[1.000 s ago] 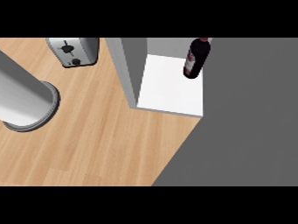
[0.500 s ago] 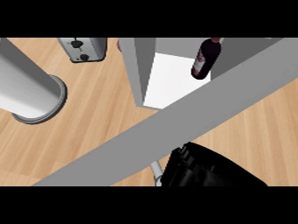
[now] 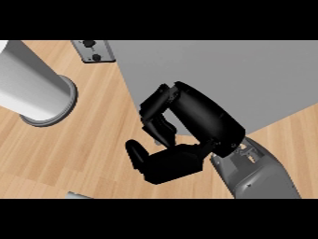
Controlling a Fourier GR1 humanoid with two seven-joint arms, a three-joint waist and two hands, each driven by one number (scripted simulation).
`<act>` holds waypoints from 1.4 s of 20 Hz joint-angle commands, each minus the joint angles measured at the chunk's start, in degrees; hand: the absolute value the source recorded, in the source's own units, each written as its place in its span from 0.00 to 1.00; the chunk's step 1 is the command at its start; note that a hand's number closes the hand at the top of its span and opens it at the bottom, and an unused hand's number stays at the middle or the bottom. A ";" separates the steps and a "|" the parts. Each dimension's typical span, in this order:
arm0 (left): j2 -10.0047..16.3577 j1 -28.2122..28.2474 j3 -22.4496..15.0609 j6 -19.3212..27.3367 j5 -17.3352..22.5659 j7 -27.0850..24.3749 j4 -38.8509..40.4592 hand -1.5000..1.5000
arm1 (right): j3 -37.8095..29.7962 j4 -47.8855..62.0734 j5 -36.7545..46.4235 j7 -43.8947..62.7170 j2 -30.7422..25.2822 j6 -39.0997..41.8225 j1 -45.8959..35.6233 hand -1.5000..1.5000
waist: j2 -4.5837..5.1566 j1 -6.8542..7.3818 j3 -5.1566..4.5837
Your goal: Pick up the wine, place it into the cabinet and close the cabinet
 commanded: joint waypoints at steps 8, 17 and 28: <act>-0.03 -3.06 -0.08 -0.85 -0.59 1.07 0.51 1.00 | -9.65 23.20 -4.18 -0.68 0.54 -8.46 -19.52 1.00 | 1.32 1.78 0.26; -1.20 -2.54 0.38 0.02 0.43 1.08 1.82 1.00 | -11.37 35.33 -10.19 -3.54 -2.92 -11.79 -23.00 1.00 | 1.42 -1.43 0.39; -2.14 -1.74 0.31 0.30 0.05 0.37 2.99 1.00 | -8.57 42.88 -13.65 -9.70 -6.40 -10.64 -23.55 1.00 | 1.87 -3.88 0.45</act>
